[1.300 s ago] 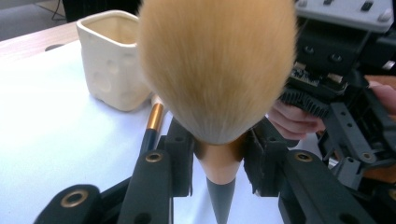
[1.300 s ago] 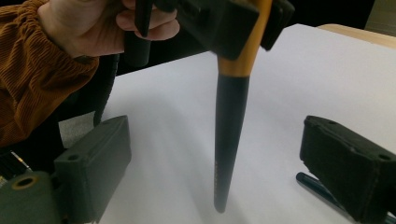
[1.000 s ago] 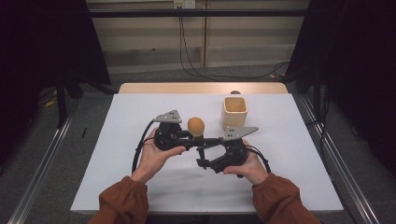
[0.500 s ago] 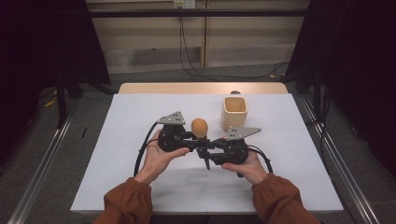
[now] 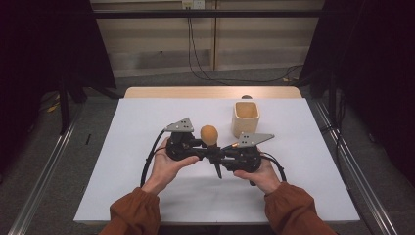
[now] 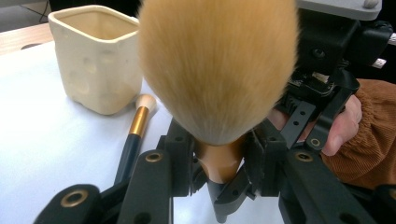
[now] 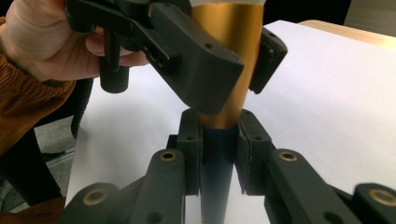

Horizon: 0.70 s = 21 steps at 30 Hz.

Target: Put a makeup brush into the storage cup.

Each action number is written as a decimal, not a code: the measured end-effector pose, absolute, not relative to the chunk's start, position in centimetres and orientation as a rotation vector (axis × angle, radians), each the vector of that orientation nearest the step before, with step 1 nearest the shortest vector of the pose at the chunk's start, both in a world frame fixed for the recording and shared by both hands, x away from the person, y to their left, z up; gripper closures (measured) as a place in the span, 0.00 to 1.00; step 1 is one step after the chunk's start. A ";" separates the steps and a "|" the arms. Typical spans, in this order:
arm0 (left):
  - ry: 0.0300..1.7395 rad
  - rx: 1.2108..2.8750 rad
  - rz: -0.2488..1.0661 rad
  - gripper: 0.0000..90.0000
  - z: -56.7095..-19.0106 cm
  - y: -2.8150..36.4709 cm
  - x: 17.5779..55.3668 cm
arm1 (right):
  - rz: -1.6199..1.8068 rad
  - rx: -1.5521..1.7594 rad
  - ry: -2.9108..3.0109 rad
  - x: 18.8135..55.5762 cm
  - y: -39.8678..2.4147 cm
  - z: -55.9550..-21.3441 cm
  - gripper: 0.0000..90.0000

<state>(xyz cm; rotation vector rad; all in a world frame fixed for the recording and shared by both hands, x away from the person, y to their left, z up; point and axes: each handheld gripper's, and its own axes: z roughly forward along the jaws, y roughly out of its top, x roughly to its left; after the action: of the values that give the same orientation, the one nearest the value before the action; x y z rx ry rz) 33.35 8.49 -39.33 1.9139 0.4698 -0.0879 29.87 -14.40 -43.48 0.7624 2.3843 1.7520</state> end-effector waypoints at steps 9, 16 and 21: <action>0.499 1.860 -0.089 0.65 -39.7 9.0 33.2 | 1.747 0.759 2.377 29.8 -14.5 -43.5 0.83; 0.506 1.845 -0.036 0.50 -39.8 9.5 33.0 | 1.743 0.769 2.358 29.9 -14.8 -43.4 0.84; 0.510 1.839 0.013 0.33 -39.8 10.2 32.8 | 1.746 0.783 2.327 29.9 -15.2 -43.1 0.84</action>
<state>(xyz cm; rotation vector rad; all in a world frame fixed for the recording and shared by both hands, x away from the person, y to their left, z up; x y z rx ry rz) 32.78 10.22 -39.83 1.8390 0.5100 0.0125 29.92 -15.22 -43.12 0.7829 2.3274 1.7459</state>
